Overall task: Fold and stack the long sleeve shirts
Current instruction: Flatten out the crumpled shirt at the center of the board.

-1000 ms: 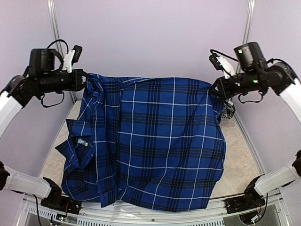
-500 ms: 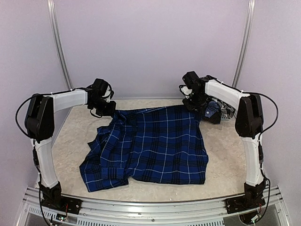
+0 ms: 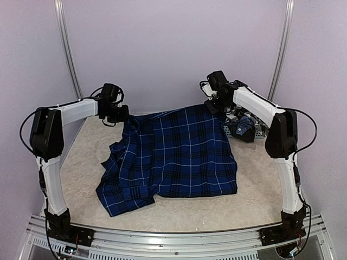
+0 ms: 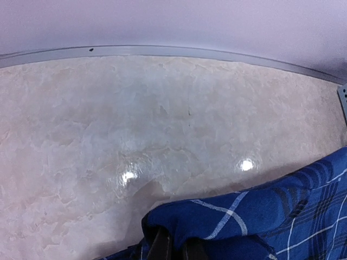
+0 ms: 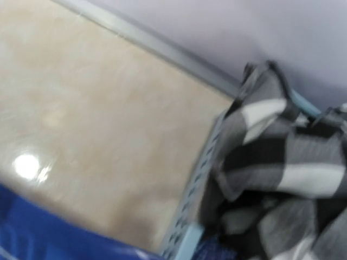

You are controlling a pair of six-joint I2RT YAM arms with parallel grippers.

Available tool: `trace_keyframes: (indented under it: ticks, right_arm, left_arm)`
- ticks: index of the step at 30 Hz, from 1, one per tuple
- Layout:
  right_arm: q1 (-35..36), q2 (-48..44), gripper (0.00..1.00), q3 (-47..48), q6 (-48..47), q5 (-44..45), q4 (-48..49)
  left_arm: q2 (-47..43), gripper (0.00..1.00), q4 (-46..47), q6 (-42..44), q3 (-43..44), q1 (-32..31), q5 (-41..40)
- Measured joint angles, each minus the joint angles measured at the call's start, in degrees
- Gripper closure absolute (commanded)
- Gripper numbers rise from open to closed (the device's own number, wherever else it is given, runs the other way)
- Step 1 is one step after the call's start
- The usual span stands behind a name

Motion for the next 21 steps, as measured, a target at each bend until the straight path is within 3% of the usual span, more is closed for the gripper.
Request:
trace_keyframes:
  ticks: [3, 5, 13, 17, 21]
  right_arm:
    - [-0.09, 2.25, 0.6, 1.49, -0.85, 2.34, 1.88]
    - [-0.26, 3.78, 0.49, 2.32, -1.31, 4.02, 2.86]
    - [-0.92, 2.56, 0.25, 0.2, -0.04, 6.56, 4.98]
    - [-0.57, -7.96, 0.22, -13.97, 1.16, 5.01, 8.37]
    - [1.64, -23.69, 0.21, -33.35, 3.56, 1.18, 13.14]
  left_arm:
    - [2.34, 0.74, 1.88, -0.55, 1.95, 0.46, -0.44]
    - [4.09, 0.65, 3.37, -0.98, 2.69, 0.83, -0.87]
    - [5.95, 0.4, 6.67, -3.74, 2.49, 2.25, -5.79]
    - [0.63, 0.27, 9.03, -4.39, -4.09, 2.34, -6.8]
    - [-10.67, 0.22, 10.58, -4.98, -15.21, 1.49, -5.18]
